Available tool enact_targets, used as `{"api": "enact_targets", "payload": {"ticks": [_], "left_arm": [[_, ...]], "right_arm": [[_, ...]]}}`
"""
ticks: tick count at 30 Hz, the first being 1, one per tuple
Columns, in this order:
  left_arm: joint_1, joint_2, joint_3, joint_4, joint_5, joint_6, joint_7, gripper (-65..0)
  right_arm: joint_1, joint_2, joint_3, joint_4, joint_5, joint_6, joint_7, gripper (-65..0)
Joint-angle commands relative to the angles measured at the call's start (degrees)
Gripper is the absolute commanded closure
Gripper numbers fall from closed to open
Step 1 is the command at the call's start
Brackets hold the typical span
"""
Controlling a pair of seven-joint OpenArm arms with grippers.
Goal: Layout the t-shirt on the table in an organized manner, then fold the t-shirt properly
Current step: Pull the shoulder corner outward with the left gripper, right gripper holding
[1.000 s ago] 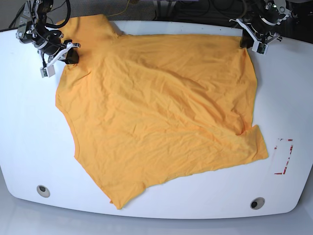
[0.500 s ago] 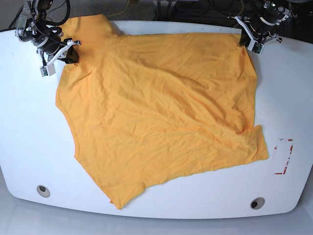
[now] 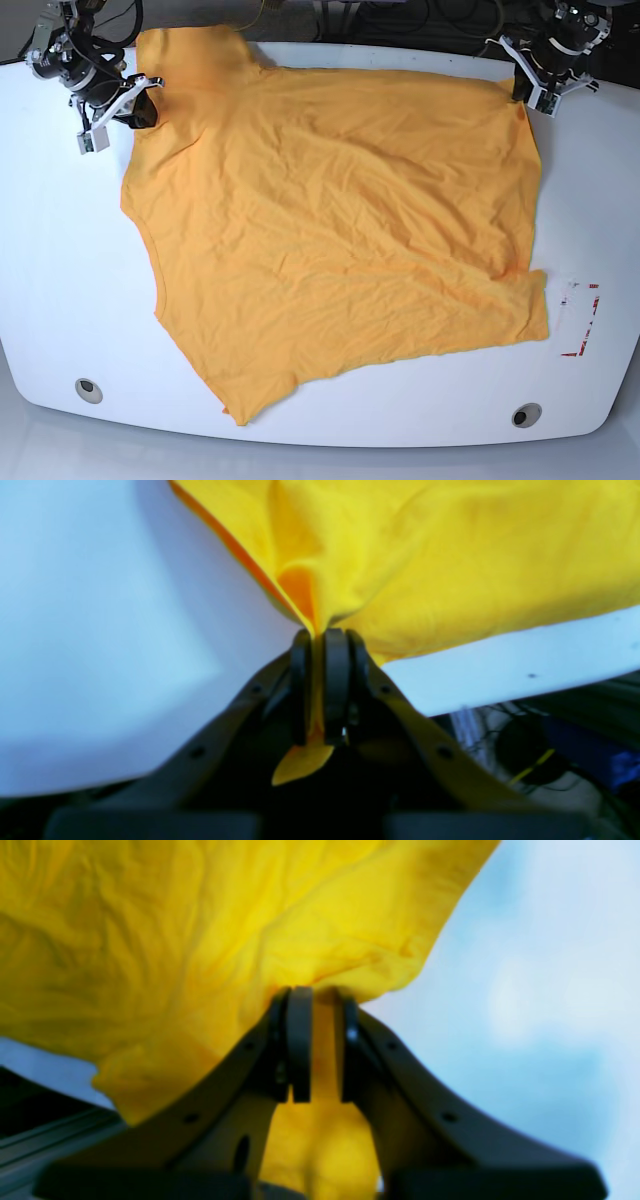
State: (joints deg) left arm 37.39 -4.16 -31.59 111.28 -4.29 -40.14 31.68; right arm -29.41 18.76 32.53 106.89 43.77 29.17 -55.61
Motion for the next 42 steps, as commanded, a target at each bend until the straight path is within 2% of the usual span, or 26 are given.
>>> {"api": "enact_targets", "payload": {"ticks": [1,13,16,20,24,27,36,42], "left_arm": [[-1.4,-0.6,-0.4,1.2,-0.7,0.1,-1.2,-2.5],[-5.2,-0.6,-2.0,1.2,-0.2,0.1,-1.1,-2.5],[-5.2,-0.6,-2.0,1.1,-0.2,0.1,-1.1,-2.5],[-5.2,-0.6,-1.9,1.1,-0.2,0.1,-1.1,-2.5],[-5.2,-0.6,-1.9,1.0,-0.2,0.1,-1.1,-2.5],[-5.2,-0.6,-1.9,0.9,-0.1,0.1,-1.1,-2.5],[-5.2,-0.6,-1.9,0.8,-0.1,0.1,-1.1,-2.5],[-5.2,-0.6,-2.0,0.8,-0.1,0.1,-1.1,-2.5]], "right_arm": [[0.1,1.1,1.4,2.2,0.9,0.2,0.4,-7.1],[2.4,1.1,1.5,2.4,0.8,0.1,-2.1,-7.7],[2.4,1.1,1.6,2.4,0.8,0.1,-2.1,-10.5],[2.5,0.8,1.7,2.3,0.9,0.0,-2.1,-23.6],[1.8,-2.5,5.4,1.6,0.9,0.3,-2.4,-40.3],[1.8,-4.8,8.7,0.5,0.9,0.7,-3.6,-46.9],[4.6,-9.0,13.6,-4.9,0.9,7.1,-9.0,-47.7],[6.0,-9.8,14.7,-7.9,0.9,9.9,-10.5,-47.7]]}}
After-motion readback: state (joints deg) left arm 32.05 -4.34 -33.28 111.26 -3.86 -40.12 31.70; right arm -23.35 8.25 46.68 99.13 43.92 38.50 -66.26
